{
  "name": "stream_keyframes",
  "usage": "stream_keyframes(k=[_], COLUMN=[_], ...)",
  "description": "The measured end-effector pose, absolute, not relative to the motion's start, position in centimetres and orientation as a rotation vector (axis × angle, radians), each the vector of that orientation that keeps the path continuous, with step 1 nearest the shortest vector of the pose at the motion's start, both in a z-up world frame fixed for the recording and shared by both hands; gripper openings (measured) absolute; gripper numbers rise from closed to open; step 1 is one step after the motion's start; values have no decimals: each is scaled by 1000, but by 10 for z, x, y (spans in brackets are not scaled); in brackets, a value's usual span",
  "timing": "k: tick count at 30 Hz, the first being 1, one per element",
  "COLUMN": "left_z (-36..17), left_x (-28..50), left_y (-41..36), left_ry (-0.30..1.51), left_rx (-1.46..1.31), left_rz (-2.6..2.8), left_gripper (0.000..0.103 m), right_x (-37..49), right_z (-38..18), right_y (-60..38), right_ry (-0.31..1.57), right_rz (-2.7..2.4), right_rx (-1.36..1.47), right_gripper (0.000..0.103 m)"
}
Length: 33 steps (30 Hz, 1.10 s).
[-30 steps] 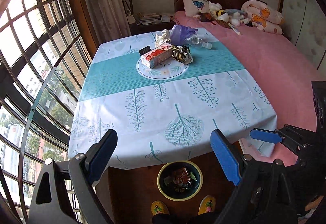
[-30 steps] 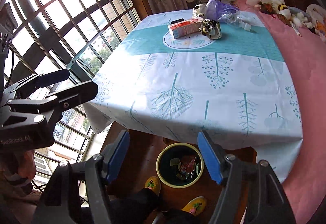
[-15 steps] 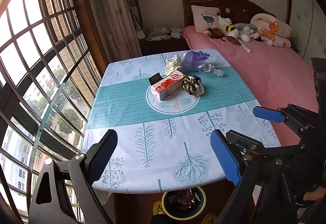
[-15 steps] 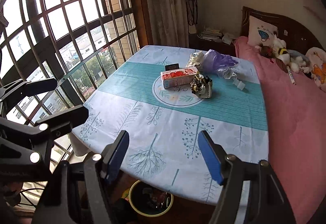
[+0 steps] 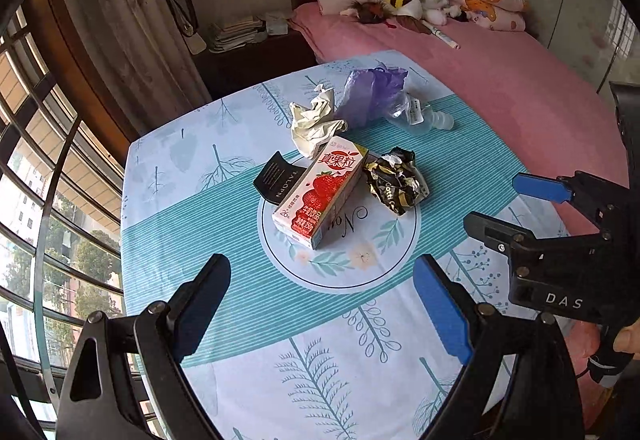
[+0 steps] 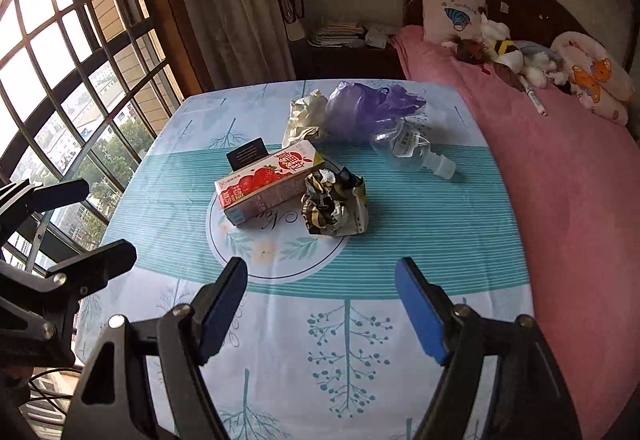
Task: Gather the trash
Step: 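Grasp the strawberry milk carton with the left tool while the right grasps the black-gold wrapper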
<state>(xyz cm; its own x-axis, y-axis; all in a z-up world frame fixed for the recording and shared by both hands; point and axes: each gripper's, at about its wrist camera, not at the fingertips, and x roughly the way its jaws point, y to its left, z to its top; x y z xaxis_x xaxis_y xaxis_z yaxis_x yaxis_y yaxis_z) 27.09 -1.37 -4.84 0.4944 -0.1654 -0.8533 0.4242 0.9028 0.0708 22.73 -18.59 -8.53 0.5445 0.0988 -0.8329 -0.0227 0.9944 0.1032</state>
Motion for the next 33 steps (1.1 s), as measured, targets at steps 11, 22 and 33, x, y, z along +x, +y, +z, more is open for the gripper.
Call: stream_keyframes(k=[11, 22, 33], left_z=[-134, -173, -149], left_x=[382, 406, 379], left_y=[-34, -50, -59], left_ry=[1200, 1285, 1190], left_rx=[290, 298, 319], left_rz=[-443, -502, -501], left_gripper=[91, 63, 50], right_x=[322, 336, 308], right_z=[-157, -186, -170], right_y=[-194, -193, -202], right_ry=[1119, 1166, 1109], right_rz=[27, 45, 44], right_rx=[241, 291, 367], right_gripper=[76, 55, 42])
